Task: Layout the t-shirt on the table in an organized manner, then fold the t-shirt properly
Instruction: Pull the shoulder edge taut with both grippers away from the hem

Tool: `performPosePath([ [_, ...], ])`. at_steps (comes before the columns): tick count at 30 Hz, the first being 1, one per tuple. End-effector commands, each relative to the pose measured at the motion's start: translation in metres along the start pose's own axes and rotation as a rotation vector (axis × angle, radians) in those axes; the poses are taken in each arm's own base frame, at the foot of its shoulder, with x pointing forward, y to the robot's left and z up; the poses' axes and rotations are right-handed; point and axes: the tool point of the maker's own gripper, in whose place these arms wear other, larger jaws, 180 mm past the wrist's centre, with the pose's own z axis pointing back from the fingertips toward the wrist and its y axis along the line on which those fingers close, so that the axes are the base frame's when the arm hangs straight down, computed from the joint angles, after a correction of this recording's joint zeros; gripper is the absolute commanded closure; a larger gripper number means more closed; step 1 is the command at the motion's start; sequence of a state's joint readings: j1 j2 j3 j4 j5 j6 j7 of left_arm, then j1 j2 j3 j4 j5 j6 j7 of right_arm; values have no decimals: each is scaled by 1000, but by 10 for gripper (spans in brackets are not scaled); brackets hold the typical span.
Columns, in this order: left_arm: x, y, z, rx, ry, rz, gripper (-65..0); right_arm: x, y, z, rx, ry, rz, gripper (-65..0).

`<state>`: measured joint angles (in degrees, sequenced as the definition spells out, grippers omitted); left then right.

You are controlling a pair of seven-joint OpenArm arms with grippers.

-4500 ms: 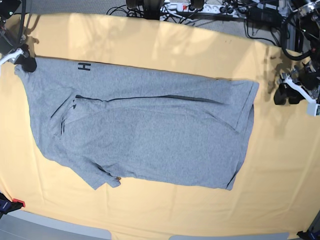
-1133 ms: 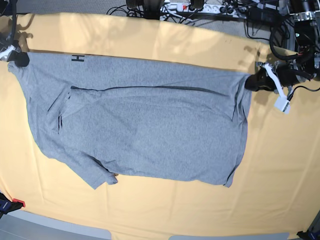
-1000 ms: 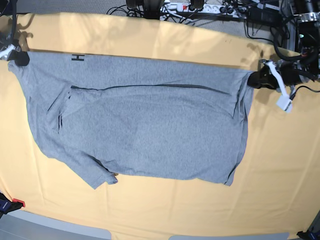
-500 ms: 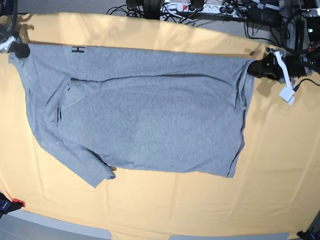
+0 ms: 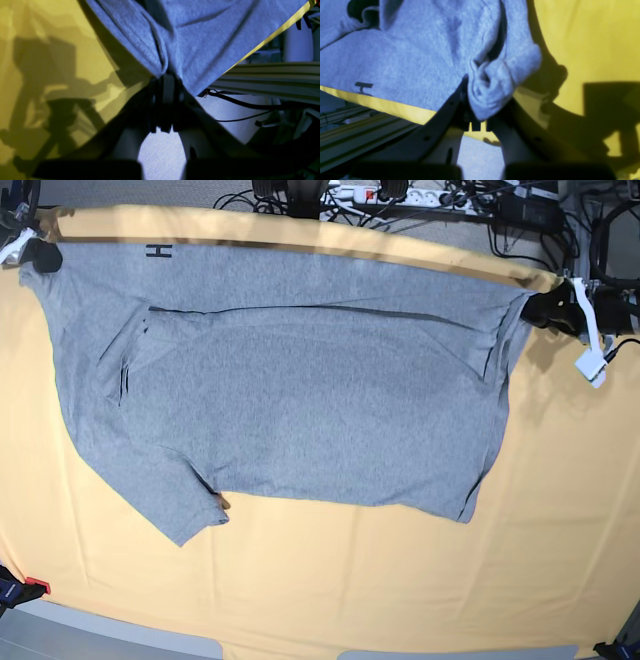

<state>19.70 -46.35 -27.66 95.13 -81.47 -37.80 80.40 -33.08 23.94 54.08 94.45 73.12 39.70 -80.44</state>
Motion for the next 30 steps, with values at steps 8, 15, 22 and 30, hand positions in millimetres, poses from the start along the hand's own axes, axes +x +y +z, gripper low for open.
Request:
performPosePath([
  [8,9,-4,10,-14,-18,-1,0,-1,-4,9,-21,12,24,0],
  [15,3,-2,12,-3,9,18,0,-1,-5,9,-24,15,25,0],
  [22,-13,-2,10,3,54,38,0,-1,-4,9,-24,14,24,0],
  [30,-20,-3,11,-4,80,45,0,-12,-6,12,-29,45,15,0],
])
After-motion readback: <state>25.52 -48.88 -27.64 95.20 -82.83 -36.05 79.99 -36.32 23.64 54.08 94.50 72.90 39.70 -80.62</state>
